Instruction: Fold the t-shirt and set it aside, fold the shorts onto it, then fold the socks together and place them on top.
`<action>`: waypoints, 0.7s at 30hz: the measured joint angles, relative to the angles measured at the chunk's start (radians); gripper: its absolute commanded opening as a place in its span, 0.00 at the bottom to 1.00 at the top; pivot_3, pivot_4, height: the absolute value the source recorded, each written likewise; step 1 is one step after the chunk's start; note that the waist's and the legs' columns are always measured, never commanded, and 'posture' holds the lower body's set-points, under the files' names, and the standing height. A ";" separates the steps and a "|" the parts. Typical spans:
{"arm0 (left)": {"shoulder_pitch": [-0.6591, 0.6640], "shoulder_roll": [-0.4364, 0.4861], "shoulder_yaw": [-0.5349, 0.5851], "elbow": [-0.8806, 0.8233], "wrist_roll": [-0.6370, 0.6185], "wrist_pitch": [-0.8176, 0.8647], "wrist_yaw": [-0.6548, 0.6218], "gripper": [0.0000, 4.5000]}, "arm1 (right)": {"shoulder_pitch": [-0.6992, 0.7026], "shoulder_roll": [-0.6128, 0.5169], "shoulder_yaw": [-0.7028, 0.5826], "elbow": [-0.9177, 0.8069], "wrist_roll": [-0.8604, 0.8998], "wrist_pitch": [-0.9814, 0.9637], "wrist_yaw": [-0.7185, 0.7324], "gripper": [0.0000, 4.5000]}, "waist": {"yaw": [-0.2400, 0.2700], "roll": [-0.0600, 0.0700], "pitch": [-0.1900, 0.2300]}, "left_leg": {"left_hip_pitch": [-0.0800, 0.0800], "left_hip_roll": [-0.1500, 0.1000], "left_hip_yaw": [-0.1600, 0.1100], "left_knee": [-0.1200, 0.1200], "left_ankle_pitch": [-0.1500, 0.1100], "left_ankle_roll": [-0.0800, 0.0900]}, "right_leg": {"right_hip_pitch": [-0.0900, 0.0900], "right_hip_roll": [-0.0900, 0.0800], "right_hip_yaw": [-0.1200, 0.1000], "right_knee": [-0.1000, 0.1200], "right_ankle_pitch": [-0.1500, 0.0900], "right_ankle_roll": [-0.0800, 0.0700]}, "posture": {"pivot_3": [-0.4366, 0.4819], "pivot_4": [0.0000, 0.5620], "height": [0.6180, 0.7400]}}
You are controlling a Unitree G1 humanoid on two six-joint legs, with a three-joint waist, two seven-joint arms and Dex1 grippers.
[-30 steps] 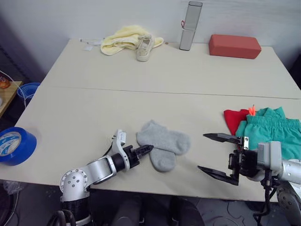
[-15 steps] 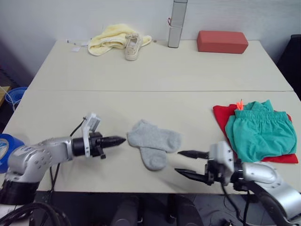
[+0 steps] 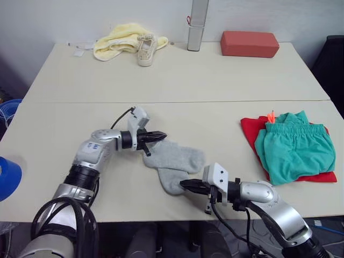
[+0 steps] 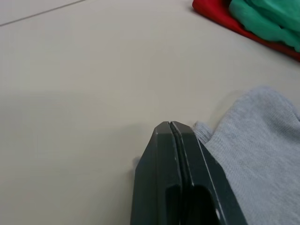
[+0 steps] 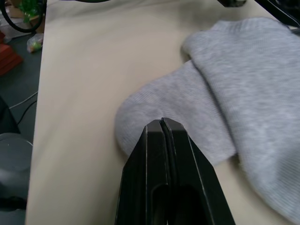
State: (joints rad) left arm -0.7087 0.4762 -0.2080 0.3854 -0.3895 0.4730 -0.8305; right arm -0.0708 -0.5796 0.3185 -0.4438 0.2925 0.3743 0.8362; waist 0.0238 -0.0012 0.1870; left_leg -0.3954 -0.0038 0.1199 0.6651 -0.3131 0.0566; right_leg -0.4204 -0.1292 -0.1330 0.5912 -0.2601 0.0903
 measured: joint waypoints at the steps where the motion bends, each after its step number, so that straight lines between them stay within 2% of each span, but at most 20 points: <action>1: -0.006 -0.007 -0.002 0.024 0.021 -0.011 0.001 0.00 | -0.001 -0.001 0.007 0.002 -0.006 0.009 0.003 0.00 | 0.000 -0.001 0.000 | 0.000 0.000 0.000 0.001 0.000 0.000 | 0.000 -0.001 0.000 0.000 0.000 0.000 | 0.48 0.27 1.00; 7: -0.010 -0.005 0.003 0.024 0.079 -0.010 -0.021 0.00 | -0.026 -0.008 0.028 0.017 -0.027 0.070 0.005 0.00 | 0.000 -0.002 0.001 | 0.001 0.000 -0.003 0.001 0.000 -0.001 | 0.000 -0.004 0.007 0.002 0.003 -0.002 | 0.48 0.27 1.00; 11: 0.023 0.039 0.009 -0.038 0.086 0.043 -0.049 0.00 | -0.053 -0.023 0.026 0.017 -0.027 0.116 0.005 0.00 | -0.001 -0.002 0.001 | 0.005 0.000 -0.003 0.000 -0.001 -0.001 | 0.004 -0.004 0.007 0.002 0.003 -0.002 | 0.48 0.27 1.00; 13: 0.049 0.059 0.015 -0.086 0.087 0.078 -0.054 0.00 | -0.065 -0.032 0.022 0.018 -0.026 0.130 0.006 0.00 | -0.001 -0.002 0.001 | 0.006 0.000 -0.004 0.001 -0.004 -0.006 | 0.005 -0.004 0.007 0.001 0.003 -0.002 | 0.48 0.27 1.00; 21: 0.213 0.135 0.080 -0.359 0.054 0.270 -0.040 0.00 | -0.132 -0.129 -0.075 0.089 -0.025 0.142 0.039 0.00 | 0.001 -0.002 0.000 | 0.007 0.000 -0.006 0.001 -0.005 -0.006 | 0.008 -0.005 0.007 0.000 0.003 -0.002 | 0.48 0.27 1.00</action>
State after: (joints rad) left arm -0.4956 0.6116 -0.1284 0.0267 -0.3350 0.7425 -0.8707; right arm -0.2029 -0.7083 0.2433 -0.3546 0.2677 0.5161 0.8752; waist 0.0244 -0.0031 0.1872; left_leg -0.3881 -0.0036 0.1142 0.6658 -0.3176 0.0505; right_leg -0.4125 -0.1346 -0.1264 0.5913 -0.2572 0.0883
